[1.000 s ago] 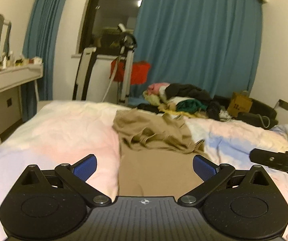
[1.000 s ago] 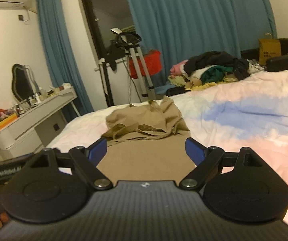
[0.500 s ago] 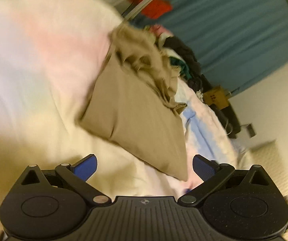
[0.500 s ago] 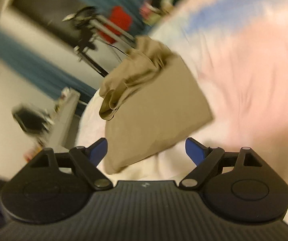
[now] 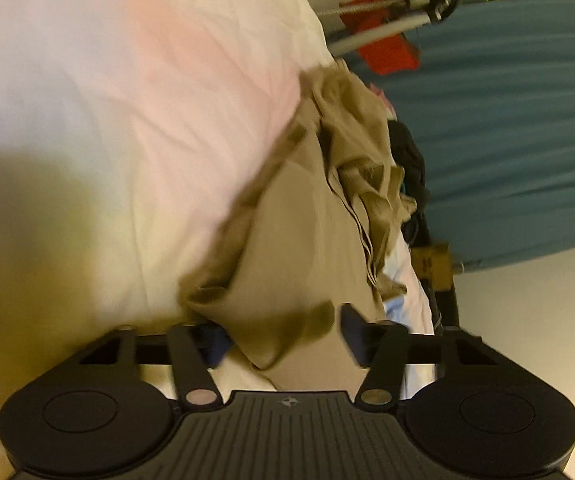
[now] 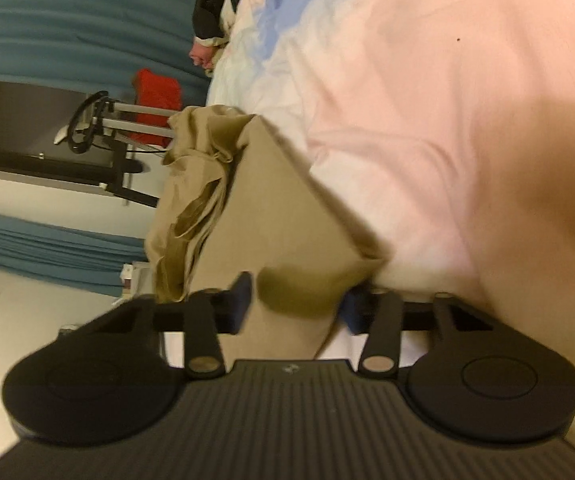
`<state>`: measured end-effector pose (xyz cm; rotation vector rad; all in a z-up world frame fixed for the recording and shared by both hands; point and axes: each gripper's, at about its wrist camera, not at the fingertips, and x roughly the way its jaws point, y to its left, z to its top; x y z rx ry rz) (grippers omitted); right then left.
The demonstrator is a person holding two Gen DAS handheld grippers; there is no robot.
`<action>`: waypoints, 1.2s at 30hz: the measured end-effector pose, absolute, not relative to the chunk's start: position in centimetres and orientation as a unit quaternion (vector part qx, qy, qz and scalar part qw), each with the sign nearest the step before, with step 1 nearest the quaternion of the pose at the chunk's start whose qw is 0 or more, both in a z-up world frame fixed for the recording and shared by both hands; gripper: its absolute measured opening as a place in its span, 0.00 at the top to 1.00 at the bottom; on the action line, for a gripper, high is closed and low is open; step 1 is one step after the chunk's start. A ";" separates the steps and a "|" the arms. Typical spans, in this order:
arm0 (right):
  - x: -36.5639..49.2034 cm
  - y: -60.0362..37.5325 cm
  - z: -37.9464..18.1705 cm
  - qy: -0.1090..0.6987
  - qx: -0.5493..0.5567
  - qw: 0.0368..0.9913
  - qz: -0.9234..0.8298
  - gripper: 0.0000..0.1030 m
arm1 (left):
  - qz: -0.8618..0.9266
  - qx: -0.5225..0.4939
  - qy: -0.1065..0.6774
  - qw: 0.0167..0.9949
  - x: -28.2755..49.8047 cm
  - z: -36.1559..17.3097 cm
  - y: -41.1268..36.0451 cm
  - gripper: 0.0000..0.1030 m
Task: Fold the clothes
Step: 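Grasp the folded beige shirt edges with both grippers and lift them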
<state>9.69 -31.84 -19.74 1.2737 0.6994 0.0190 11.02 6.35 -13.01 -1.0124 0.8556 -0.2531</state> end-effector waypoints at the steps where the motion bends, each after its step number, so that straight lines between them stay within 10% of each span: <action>1: 9.8 -31.8 -19.8 0.320 0.580 0.749 0.008 0.73 | -0.115 -0.471 0.392 0.782 11.1 -13.1 6.5 0.64; 13: 8.6 -32.5 -17.0 0.279 0.565 0.775 0.041 0.91 | -0.149 -0.466 0.324 0.810 9.0 -10.3 7.1 0.92; 36: -12.0 -33.8 -5.2 0.286 0.527 0.794 0.100 0.91 | -0.174 -0.420 0.354 0.817 -9.7 1.6 7.7 0.93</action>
